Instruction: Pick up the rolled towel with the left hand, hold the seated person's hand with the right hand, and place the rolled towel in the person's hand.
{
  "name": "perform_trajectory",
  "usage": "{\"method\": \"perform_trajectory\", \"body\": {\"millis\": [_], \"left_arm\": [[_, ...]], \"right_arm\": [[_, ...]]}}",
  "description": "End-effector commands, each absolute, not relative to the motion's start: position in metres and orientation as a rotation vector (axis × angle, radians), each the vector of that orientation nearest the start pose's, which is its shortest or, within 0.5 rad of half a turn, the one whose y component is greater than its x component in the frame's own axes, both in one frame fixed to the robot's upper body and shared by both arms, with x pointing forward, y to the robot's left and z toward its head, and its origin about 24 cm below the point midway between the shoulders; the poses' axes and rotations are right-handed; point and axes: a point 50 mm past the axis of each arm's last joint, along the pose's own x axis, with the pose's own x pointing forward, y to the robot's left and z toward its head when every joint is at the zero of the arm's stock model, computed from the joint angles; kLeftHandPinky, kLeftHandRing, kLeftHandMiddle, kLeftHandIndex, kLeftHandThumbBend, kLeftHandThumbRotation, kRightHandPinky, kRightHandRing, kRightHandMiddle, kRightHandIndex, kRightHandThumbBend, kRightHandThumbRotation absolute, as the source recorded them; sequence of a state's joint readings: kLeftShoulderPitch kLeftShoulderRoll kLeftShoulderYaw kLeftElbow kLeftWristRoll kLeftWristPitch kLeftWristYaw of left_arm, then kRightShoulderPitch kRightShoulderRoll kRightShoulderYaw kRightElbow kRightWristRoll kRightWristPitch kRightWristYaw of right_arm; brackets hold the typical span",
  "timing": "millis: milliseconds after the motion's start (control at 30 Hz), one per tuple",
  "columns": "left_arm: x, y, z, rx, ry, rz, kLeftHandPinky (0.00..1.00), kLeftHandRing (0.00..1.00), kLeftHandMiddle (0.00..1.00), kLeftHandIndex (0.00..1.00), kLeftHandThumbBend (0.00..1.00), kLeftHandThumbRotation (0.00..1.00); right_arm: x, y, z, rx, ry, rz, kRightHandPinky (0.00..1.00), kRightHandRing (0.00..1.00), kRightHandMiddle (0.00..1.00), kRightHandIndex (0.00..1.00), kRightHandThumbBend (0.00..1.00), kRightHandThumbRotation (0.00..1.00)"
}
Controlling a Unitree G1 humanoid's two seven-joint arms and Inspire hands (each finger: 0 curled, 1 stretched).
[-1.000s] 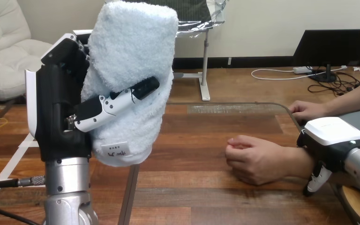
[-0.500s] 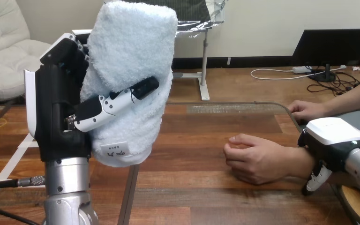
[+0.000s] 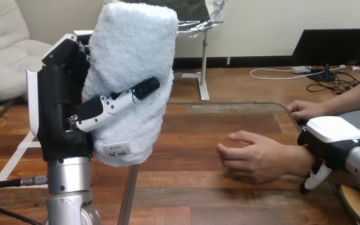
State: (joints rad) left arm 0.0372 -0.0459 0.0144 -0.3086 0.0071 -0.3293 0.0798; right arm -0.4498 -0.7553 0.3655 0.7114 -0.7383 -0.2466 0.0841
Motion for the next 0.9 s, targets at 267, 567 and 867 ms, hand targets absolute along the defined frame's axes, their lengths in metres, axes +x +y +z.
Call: {"method": "perform_trajectory", "body": {"millis": [267,567,867], "left_arm": [[0.237,0.145,0.145,-0.072,-0.676,0.105,0.15,0.21,0.27,0.37,0.57,0.0],[0.241,0.143,0.14,-0.065,-0.666,0.104,0.15,0.21,0.27,0.37,0.57,0.0],[0.246,0.14,0.136,-0.063,-0.65,0.095,0.15,0.21,0.27,0.37,0.56,0.0]], "right_arm": [[0.313,-0.271,0.056,-1.448,0.203,0.344,0.14,0.2,0.28,0.32,0.85,0.1],[0.316,-0.273,0.072,-1.414,0.194,0.315,0.15,0.21,0.29,0.33,0.85,0.13],[0.318,-0.275,0.088,-1.397,0.163,0.289,0.18,0.24,0.31,0.35,0.86,0.16]]}}
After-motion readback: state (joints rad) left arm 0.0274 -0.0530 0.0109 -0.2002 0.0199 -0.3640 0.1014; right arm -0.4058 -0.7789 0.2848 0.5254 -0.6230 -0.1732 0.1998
